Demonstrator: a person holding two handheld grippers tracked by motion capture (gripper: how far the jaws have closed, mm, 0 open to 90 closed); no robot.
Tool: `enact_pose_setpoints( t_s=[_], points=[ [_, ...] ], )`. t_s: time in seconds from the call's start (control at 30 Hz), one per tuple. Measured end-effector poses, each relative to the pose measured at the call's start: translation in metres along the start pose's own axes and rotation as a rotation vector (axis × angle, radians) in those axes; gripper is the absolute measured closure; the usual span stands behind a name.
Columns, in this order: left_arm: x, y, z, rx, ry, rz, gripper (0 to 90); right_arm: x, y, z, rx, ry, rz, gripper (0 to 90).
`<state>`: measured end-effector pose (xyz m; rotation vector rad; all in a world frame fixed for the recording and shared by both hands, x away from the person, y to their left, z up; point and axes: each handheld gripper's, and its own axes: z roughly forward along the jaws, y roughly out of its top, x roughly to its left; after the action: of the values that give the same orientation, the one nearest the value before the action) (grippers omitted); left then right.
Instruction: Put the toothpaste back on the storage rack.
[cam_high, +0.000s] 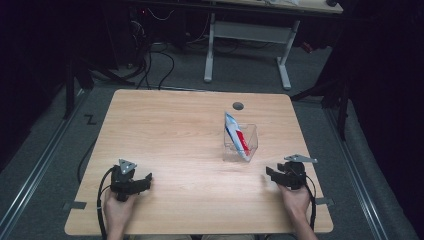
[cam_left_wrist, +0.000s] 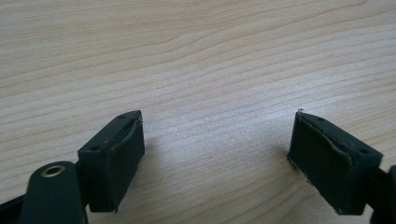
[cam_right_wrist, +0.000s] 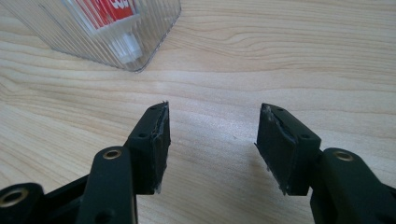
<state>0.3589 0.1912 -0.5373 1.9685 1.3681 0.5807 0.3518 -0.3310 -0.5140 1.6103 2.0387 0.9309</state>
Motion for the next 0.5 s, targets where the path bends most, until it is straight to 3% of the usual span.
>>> enact_pose_setpoints(
  t_s=[0.2, 0.5],
  points=[
    [0.0000, 0.0000, 0.0000, 0.000, 0.000, 0.000, 18.2, 0.0009, -0.0044, 0.0074, 0.020, -0.015, -0.004, 44.1],
    [0.0000, -0.0001, -0.0001, 0.000, 0.000, -0.001, 18.1, 0.0033, -0.0062, 0.0104, -0.008, -0.042, -0.033, 43.4]
  ],
)
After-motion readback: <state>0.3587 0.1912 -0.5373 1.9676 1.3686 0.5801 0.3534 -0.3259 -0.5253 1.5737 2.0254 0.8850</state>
